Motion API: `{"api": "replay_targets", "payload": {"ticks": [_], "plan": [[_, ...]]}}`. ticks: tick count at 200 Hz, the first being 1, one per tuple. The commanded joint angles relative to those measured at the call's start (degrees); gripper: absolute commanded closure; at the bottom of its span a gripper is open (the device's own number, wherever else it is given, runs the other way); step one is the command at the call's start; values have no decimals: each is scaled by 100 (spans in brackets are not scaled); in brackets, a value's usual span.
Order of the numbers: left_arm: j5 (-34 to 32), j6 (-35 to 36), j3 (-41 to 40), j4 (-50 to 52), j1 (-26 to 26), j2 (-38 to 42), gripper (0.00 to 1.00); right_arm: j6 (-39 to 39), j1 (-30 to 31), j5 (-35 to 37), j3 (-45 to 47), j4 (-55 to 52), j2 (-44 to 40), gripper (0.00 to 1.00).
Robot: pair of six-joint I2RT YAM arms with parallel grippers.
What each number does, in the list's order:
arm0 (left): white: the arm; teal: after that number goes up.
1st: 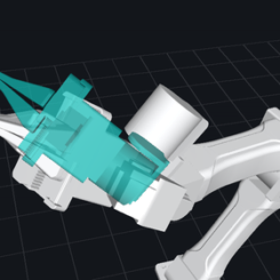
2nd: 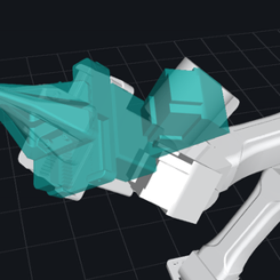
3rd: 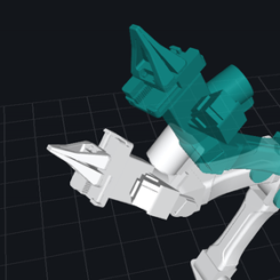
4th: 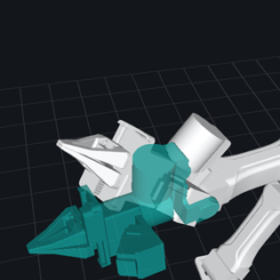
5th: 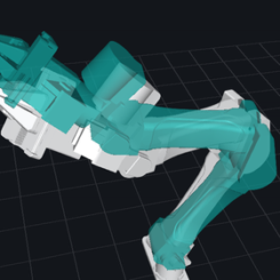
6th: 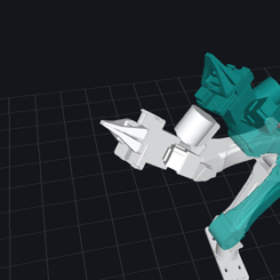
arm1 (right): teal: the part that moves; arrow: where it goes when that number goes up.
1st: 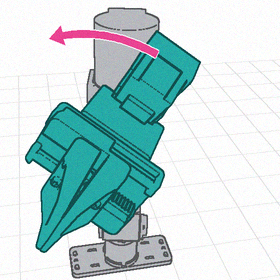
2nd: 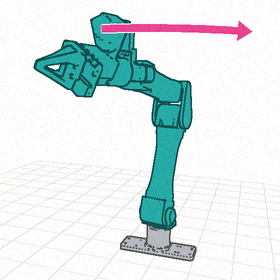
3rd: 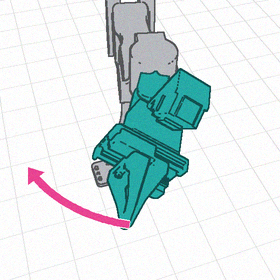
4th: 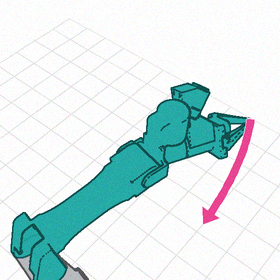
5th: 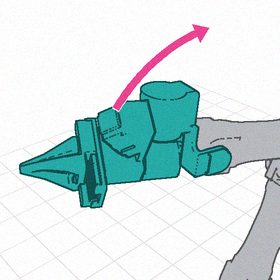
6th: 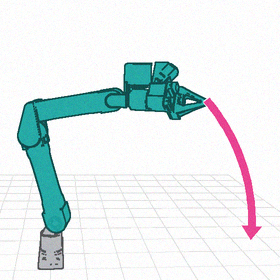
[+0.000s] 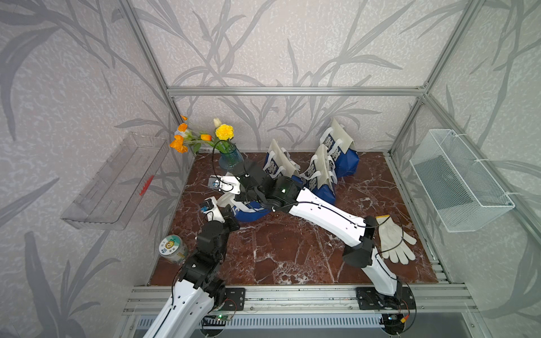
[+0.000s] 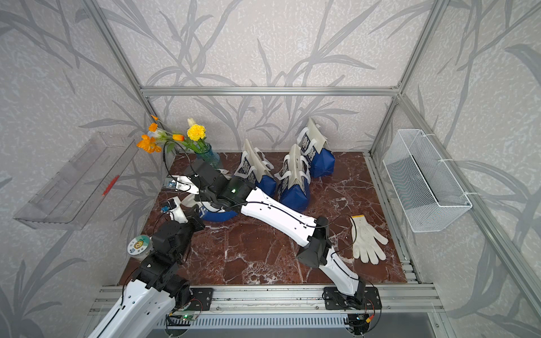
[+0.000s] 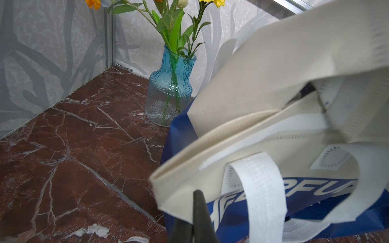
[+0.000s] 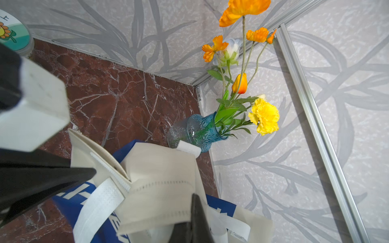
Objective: Open the takeout bag
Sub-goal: Open the takeout bag at the center of the board.
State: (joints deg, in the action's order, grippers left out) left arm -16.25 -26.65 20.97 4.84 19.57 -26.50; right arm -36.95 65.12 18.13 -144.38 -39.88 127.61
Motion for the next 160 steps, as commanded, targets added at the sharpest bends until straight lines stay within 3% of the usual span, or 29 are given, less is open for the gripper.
{"api": "replay_targets", "payload": {"ticks": [1, 80, 135, 160], "plan": [[-155, 91, -47, 649, -6, -52, 100, 799, -65, -169, 22, 342, -319, 100], [146, -92, 47, 559, 3, 124, 100, 1505, -26, -192, 2923, 2510, -1063, 100], [157, -126, 106, 582, 3, 119, 100, 1367, 16, 283, 3517, 3002, -1024, 67], [144, -124, 101, 614, 3, 121, 100, 1231, 44, 589, 3709, 3298, -993, 64]]}}
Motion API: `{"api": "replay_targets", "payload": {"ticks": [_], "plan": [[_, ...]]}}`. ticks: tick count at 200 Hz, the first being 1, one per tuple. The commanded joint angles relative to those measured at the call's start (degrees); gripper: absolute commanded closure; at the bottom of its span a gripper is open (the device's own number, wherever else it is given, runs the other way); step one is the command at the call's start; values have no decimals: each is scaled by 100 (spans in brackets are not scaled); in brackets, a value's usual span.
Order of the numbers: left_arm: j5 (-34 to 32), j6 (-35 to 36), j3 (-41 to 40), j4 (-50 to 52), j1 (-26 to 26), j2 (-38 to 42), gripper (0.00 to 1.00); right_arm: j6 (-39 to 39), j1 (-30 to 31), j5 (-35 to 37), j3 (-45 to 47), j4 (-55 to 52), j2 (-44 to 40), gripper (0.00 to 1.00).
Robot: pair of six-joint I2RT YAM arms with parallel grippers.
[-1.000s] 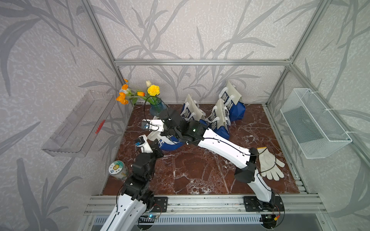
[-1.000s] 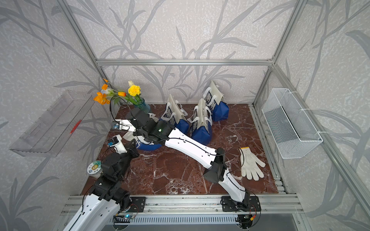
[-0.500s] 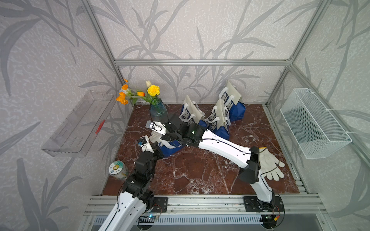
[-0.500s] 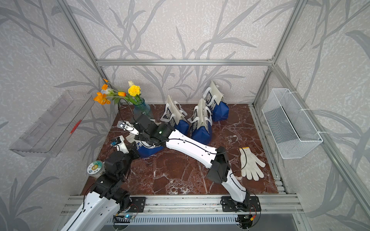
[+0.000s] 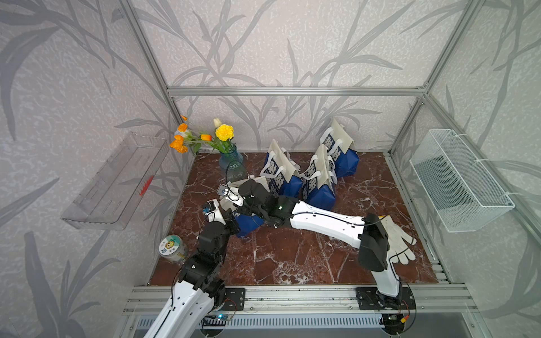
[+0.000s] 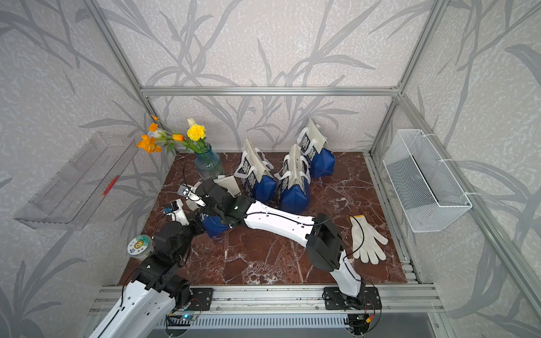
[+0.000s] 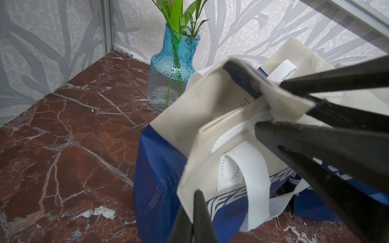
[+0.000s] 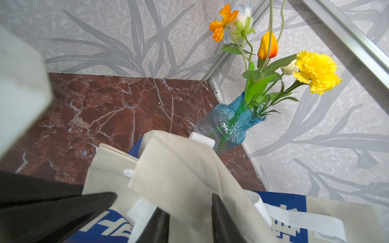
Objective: Open the takeout bag
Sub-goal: Open the takeout bag at the center of the board.
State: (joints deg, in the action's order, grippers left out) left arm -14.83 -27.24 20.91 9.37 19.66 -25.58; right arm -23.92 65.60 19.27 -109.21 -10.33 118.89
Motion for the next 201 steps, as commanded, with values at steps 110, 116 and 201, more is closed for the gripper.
{"api": "replay_targets", "payload": {"ticks": [110, 116, 201], "plan": [[-42, -95, 89, 259, -6, 256, 100, -388, -40, 1281, 490, 916, 12, 53], [-37, -96, 90, 259, -6, 260, 100, -385, -47, 1282, 503, 929, 7, 52], [-13, -67, 29, 216, -6, 295, 100, -207, -214, 797, 383, 1056, 150, 72]]}}
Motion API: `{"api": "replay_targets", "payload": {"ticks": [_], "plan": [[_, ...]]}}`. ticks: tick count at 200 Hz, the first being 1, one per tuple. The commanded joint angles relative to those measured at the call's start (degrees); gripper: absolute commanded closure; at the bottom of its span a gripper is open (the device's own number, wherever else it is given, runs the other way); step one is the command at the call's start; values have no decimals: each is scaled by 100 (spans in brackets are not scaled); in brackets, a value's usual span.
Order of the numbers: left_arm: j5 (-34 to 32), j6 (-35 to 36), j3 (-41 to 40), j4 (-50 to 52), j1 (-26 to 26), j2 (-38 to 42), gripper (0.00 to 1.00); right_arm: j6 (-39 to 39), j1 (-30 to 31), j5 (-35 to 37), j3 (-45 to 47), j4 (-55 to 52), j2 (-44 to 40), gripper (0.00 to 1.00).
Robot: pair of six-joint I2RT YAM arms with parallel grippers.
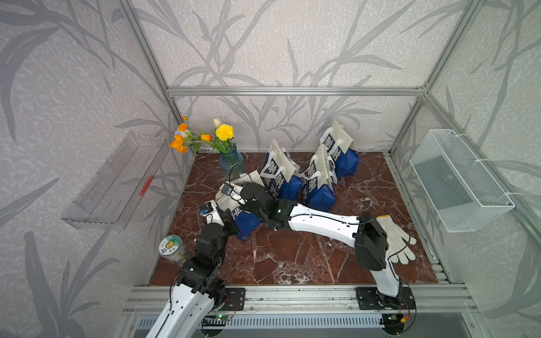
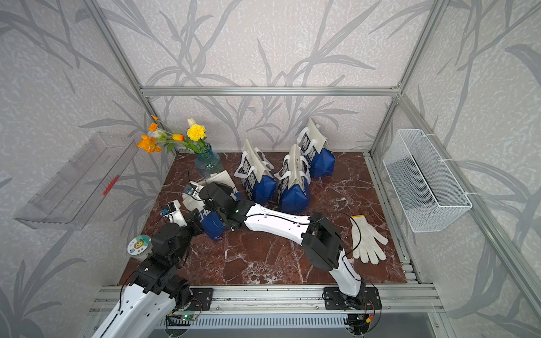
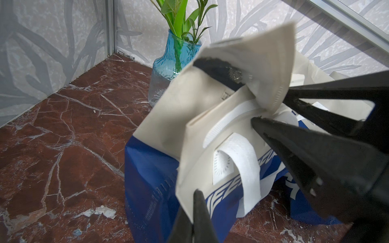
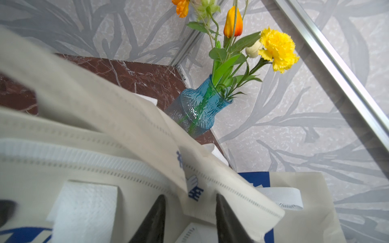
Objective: Open the takeout bag
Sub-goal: Open the takeout bag at the center of the board.
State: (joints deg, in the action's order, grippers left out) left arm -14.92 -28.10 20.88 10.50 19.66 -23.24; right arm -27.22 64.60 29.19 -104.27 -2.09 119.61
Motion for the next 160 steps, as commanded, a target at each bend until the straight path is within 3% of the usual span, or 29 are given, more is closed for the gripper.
{"api": "replay_targets", "payload": {"ticks": [1, 27, 75, 137, 160], "plan": [[-4, 21, 31, 102, -6, 63, 100, 126, -118, -204, -120, 234, 83, 73], [13, 39, -25, 67, -6, 109, 100, 88, -199, -278, -457, 105, 226, 100], [-715, -177, 80, 636, -6, -317, 100, -785, -272, 79, -911, 5, 169, 100], [-951, -318, 297, 947, -2, -765, 100, -1617, -274, 291, -1645, -243, 198, 100], [-802, -326, 252, 872, -6, -604, 100, -1438, -268, 128, -1737, -585, 90, 100]]}}
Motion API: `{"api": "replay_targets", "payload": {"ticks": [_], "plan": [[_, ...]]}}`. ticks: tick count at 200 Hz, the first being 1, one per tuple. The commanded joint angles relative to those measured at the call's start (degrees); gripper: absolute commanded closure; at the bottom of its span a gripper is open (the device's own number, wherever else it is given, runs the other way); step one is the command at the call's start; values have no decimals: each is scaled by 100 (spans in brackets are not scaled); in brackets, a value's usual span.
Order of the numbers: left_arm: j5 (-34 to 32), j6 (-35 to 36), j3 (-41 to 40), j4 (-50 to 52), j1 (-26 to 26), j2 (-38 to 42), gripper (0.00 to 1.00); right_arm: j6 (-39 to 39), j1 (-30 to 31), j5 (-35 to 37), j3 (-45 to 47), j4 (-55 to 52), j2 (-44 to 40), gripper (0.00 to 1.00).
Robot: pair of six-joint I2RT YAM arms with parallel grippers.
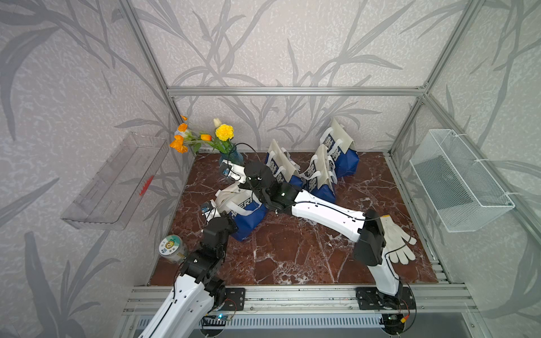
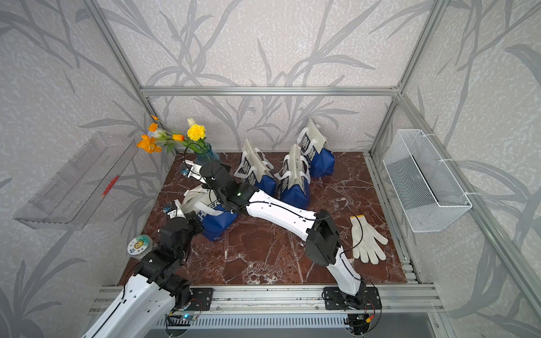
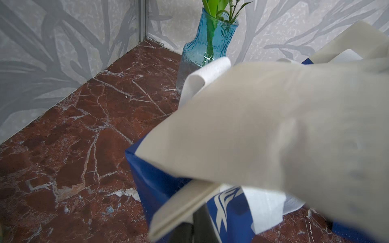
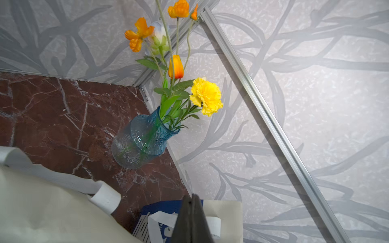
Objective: Open the takeout bag
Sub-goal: Open the takeout bag at the center of the board.
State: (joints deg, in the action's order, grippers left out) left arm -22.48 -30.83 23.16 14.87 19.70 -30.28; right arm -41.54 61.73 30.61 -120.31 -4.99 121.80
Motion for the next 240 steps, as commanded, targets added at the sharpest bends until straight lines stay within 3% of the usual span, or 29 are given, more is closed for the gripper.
{"api": "replay_targets", "payload": {"ticks": [1, 11, 30, 36, 69, 81, 163, 240], "plan": [[-33, -49, 19, 423, -10, 109, 100, 26, 16, -35, -115, -311, -151, 100], [93, -29, -40, 289, -10, 224, 100, 443, -16, -344, 150, -455, -378, 98], [313, 0, -100, 116, -10, 383, 100, 1212, -80, -1300, 1148, -299, -986, 59], [377, 13, -121, 60, -10, 423, 100, 1368, -104, -1600, 1480, -166, -1171, 51], [564, 42, -179, -88, -10, 502, 100, 1744, -127, -2431, 2725, 614, -1662, 32], [579, 40, -195, -107, -10, 675, 100, 1771, -128, -2715, 2831, 675, -1686, 20], [620, 33, -249, -122, -10, 847, 100, 1937, -164, -3140, 2308, 649, -1149, 37], [615, 41, -268, -129, -9, 898, 100, 2044, -211, -3100, 1970, 614, -699, 65]]}}
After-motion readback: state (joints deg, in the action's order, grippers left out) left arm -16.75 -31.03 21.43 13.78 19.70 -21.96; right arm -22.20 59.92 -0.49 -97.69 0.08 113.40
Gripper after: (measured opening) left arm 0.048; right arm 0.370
